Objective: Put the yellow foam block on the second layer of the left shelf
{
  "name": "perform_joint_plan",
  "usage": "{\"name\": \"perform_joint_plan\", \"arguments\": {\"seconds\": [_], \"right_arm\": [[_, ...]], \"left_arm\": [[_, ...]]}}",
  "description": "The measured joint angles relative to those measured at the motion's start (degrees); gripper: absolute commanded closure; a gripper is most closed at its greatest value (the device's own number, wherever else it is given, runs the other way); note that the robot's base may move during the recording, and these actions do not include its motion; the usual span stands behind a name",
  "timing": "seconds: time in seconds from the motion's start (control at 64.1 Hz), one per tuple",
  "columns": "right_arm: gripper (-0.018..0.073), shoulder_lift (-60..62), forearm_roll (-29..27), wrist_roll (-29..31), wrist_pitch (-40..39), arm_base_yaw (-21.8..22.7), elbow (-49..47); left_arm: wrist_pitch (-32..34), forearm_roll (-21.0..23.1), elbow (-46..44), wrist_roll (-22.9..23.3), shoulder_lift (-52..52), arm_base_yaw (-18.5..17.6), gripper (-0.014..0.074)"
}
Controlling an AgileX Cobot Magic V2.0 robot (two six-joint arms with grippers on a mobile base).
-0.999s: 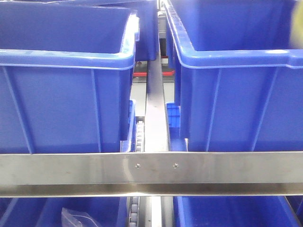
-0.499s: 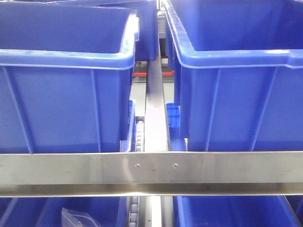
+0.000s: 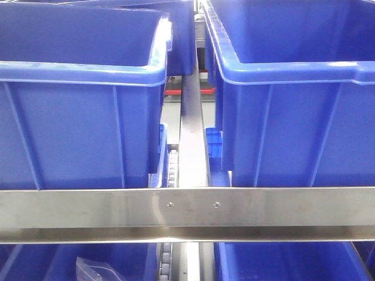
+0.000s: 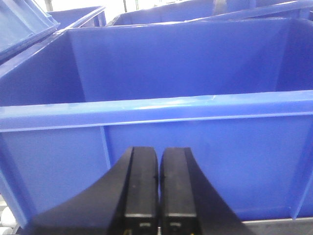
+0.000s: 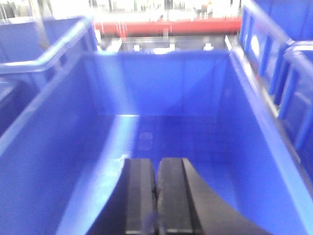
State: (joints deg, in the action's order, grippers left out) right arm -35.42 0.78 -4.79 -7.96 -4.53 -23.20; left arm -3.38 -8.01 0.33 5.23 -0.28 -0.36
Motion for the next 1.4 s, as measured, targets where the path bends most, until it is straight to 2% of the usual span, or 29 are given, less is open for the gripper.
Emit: {"name": "perform_joint_plan", "arguments": {"seconds": [0.125, 0.265, 0.484, 0.983, 1.217, 1.405], "right_arm": [[0.0533, 10.58, 0.00, 0.00, 3.13, 0.00, 5.62], [0.0533, 22.59, 0.00, 0.00, 10.95, 0.00, 9.56], [0.0533, 33.52, 0.00, 0.00, 17.32, 0.00, 10.35], [0.0533, 34.13, -0.02, 0.00, 18.05, 0.00, 10.65], [0.0533, 35.63, -0.02, 0.00, 7.96, 0.00, 18.93], [0.0533, 36.00, -0.02, 0.00, 6.00, 0.00, 24.32]], "left_arm": [[0.00, 0.00, 0.00, 0.00, 0.00, 0.00, 0.0460], [0.00, 0.00, 0.00, 0.00, 0.00, 0.00, 0.0460], [0.00, 0.00, 0.00, 0.00, 0.00, 0.00, 0.0460], [0.00, 0.00, 0.00, 0.00, 0.00, 0.00, 0.0460], [0.00, 0.00, 0.00, 0.00, 0.00, 0.00, 0.0460], [0.00, 0.00, 0.00, 0.00, 0.00, 0.00, 0.0460]]}}
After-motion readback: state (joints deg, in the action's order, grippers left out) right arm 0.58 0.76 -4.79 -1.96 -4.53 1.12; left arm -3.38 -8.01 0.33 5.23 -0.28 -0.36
